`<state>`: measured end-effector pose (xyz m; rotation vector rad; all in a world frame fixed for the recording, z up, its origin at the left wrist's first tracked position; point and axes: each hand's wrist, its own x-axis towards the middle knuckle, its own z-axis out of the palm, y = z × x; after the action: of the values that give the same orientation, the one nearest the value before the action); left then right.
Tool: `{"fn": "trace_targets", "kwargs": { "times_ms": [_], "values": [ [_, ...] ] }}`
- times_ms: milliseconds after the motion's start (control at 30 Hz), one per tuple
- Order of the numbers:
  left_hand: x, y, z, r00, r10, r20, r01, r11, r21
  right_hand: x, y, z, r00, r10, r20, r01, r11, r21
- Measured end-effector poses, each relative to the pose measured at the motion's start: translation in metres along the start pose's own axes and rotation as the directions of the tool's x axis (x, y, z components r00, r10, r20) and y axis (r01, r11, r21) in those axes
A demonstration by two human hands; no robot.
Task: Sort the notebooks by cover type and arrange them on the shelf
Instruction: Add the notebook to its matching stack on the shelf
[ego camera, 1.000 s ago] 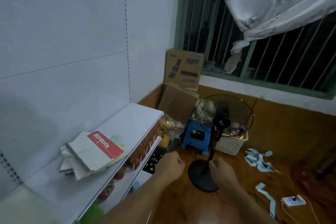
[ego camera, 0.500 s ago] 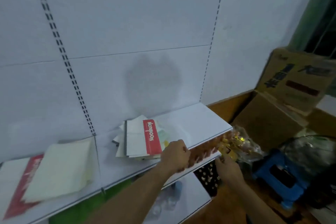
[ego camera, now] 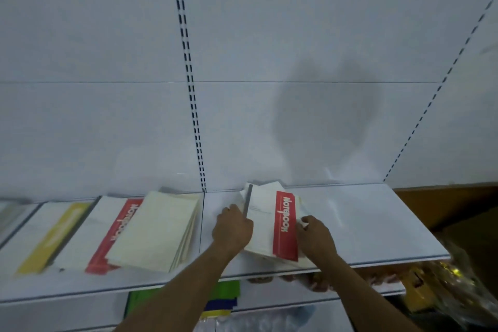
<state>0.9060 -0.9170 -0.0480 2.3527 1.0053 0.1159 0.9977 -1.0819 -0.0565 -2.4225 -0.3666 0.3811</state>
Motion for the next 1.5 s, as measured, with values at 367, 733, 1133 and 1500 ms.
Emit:
{"fn": "trace_targets", "kwargs": {
  "times_ms": [367, 733, 1133, 1500],
  "values": [
    [0.018, 0.004, 0.024, 0.986, -0.010, 0.168, 0.036, 0.988, -0.153, 0.039, -0.002, 0.023, 0.996, 0.050, 0.076, -0.050, 0.999, -0.003],
    [-0.011, 0.033, -0.004, 0.997, -0.053, 0.056, 0.074, 0.878, -0.473, 0.054, -0.022, -0.006, 0.995, -0.085, 0.049, 0.074, 0.979, 0.190],
    [-0.109, -0.095, -0.083, 0.862, -0.415, -0.292, 0.110, 0.715, -0.691, -0.045, -0.152, 0.097, 0.829, -0.483, 0.281, 0.376, 0.854, 0.360],
    [-0.250, -0.282, -0.198, 0.587, -0.689, -0.426, 0.156, 0.612, -0.775, -0.237, -0.301, 0.240, 0.497, -0.715, 0.492, 0.587, 0.694, 0.416]
  ]
}}
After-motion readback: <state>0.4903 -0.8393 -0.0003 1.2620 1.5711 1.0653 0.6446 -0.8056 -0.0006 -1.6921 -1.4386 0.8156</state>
